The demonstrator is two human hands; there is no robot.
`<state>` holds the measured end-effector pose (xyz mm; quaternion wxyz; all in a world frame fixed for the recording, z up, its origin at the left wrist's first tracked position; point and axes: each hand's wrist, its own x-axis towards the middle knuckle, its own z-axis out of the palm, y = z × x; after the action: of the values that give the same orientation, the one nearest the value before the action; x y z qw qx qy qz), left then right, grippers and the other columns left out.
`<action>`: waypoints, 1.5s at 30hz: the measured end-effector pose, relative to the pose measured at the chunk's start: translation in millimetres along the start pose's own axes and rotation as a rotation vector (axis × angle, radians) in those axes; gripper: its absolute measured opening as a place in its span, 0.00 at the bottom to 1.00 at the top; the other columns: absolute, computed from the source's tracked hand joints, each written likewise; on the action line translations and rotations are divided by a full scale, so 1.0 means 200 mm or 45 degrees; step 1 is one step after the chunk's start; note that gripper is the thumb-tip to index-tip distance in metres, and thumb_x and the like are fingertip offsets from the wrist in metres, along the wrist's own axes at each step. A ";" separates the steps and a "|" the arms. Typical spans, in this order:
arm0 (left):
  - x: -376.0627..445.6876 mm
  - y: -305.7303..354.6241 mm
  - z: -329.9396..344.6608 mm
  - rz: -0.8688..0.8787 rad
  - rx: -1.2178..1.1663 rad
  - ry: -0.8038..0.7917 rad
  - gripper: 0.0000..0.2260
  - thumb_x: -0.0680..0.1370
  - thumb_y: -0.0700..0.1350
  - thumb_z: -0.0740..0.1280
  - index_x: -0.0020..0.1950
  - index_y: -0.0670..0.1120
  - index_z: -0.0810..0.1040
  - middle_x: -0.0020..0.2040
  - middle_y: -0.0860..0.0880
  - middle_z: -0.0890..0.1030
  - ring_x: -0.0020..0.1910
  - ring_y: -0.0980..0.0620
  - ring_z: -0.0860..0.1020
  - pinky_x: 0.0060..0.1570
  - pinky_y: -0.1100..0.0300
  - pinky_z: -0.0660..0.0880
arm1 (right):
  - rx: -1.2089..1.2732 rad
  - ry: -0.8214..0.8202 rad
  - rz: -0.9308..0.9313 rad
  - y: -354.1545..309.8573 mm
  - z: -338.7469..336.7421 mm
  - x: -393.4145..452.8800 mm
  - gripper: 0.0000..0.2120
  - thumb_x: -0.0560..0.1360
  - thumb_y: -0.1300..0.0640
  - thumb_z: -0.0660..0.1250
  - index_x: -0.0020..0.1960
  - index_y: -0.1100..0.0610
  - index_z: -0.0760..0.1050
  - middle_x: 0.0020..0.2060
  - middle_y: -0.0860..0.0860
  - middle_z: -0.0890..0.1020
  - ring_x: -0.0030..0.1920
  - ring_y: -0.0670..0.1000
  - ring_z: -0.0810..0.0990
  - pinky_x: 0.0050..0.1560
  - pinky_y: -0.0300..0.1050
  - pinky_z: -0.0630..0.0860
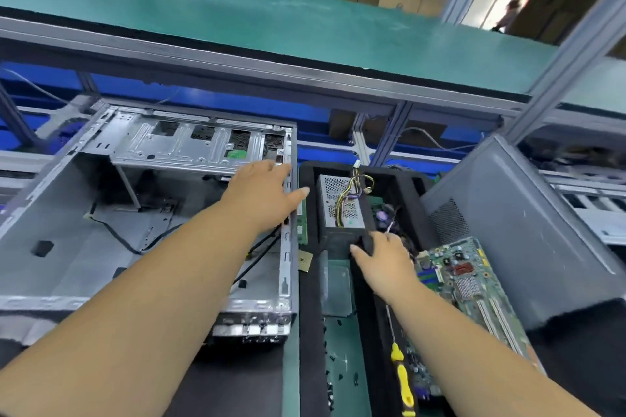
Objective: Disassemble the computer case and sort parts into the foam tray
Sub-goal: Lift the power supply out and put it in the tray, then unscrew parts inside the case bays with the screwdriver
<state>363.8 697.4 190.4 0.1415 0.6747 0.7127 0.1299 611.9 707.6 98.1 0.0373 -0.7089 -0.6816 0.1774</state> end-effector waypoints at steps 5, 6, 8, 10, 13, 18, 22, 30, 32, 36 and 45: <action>-0.23 -0.07 -0.17 0.095 -0.143 -0.109 0.33 0.76 0.67 0.59 0.77 0.54 0.60 0.77 0.49 0.63 0.73 0.45 0.64 0.70 0.49 0.64 | 0.000 0.073 0.186 0.11 0.05 -0.29 0.25 0.78 0.42 0.64 0.68 0.57 0.71 0.63 0.59 0.72 0.61 0.61 0.73 0.61 0.53 0.72; -0.29 -0.12 -0.20 0.106 -0.150 -0.094 0.32 0.76 0.66 0.61 0.76 0.54 0.62 0.74 0.49 0.66 0.70 0.46 0.68 0.68 0.49 0.67 | 0.040 0.087 0.200 0.09 0.06 -0.34 0.24 0.78 0.43 0.65 0.68 0.57 0.72 0.63 0.59 0.72 0.61 0.60 0.73 0.61 0.53 0.72; -0.40 -0.25 -0.24 0.066 -0.146 -0.063 0.29 0.76 0.64 0.62 0.75 0.53 0.65 0.71 0.48 0.69 0.66 0.47 0.71 0.63 0.53 0.70 | 0.119 0.130 0.181 0.00 0.06 -0.41 0.23 0.78 0.45 0.66 0.68 0.57 0.72 0.64 0.59 0.72 0.62 0.60 0.73 0.62 0.51 0.71; -0.50 -0.38 -0.27 -0.018 -0.141 -0.071 0.30 0.77 0.64 0.62 0.75 0.54 0.65 0.73 0.49 0.67 0.68 0.47 0.70 0.64 0.53 0.69 | 0.228 0.186 0.083 -0.13 0.04 -0.45 0.21 0.78 0.48 0.66 0.67 0.57 0.74 0.63 0.59 0.74 0.62 0.60 0.74 0.62 0.49 0.71; -0.64 -0.58 -0.31 -0.089 -0.131 -0.029 0.28 0.77 0.63 0.63 0.75 0.53 0.66 0.74 0.49 0.67 0.69 0.47 0.70 0.65 0.53 0.68 | 0.492 0.239 -0.098 -0.39 -0.04 -0.49 0.20 0.80 0.48 0.65 0.67 0.58 0.75 0.63 0.56 0.77 0.58 0.54 0.76 0.56 0.44 0.69; -0.87 -0.88 -0.31 -0.269 0.096 -0.057 0.20 0.79 0.61 0.58 0.64 0.51 0.76 0.64 0.47 0.76 0.60 0.45 0.75 0.57 0.53 0.74 | 0.427 -0.072 -0.286 -0.72 -0.02 -0.56 0.36 0.78 0.42 0.66 0.80 0.44 0.52 0.78 0.50 0.56 0.73 0.54 0.65 0.63 0.49 0.68; -0.95 -0.93 -0.26 -0.113 0.395 0.084 0.16 0.80 0.51 0.51 0.45 0.49 0.77 0.45 0.49 0.79 0.44 0.48 0.73 0.40 0.55 0.69 | 0.229 -0.075 -0.206 -0.77 -0.01 -0.61 0.40 0.76 0.42 0.67 0.80 0.39 0.46 0.80 0.50 0.47 0.73 0.58 0.66 0.56 0.47 0.68; -0.92 -1.09 -0.30 -0.036 0.306 0.039 0.19 0.80 0.50 0.49 0.53 0.49 0.79 0.49 0.47 0.80 0.48 0.46 0.76 0.43 0.56 0.70 | 0.241 -0.046 -0.060 -0.89 0.05 -0.81 0.38 0.77 0.51 0.60 0.81 0.42 0.44 0.80 0.48 0.47 0.54 0.53 0.71 0.43 0.47 0.70; -0.94 -1.14 -0.32 -0.005 0.261 0.062 0.18 0.80 0.50 0.50 0.57 0.53 0.80 0.55 0.48 0.81 0.53 0.45 0.77 0.49 0.55 0.75 | 0.260 -0.021 -0.017 -0.92 0.09 -0.88 0.38 0.77 0.52 0.59 0.81 0.43 0.43 0.79 0.48 0.47 0.51 0.53 0.71 0.42 0.47 0.70; -0.97 -1.21 -0.36 0.046 0.125 0.071 0.18 0.79 0.50 0.54 0.61 0.63 0.78 0.64 0.56 0.78 0.63 0.50 0.75 0.56 0.55 0.74 | 0.301 0.089 0.026 -0.96 0.16 -1.03 0.36 0.78 0.58 0.57 0.81 0.45 0.46 0.77 0.54 0.55 0.61 0.59 0.73 0.46 0.47 0.72; -1.01 -1.16 -0.36 0.008 0.085 0.217 0.17 0.77 0.47 0.58 0.62 0.57 0.80 0.63 0.55 0.80 0.63 0.52 0.74 0.61 0.56 0.70 | 0.253 -0.086 0.042 -0.96 0.13 -1.07 0.35 0.79 0.61 0.53 0.81 0.50 0.42 0.79 0.53 0.43 0.63 0.60 0.72 0.48 0.47 0.73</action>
<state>131.8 482.6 174.4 0.0574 0.6677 0.7239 0.1636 419.4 506.9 173.5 0.0814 -0.7065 -0.6498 0.2683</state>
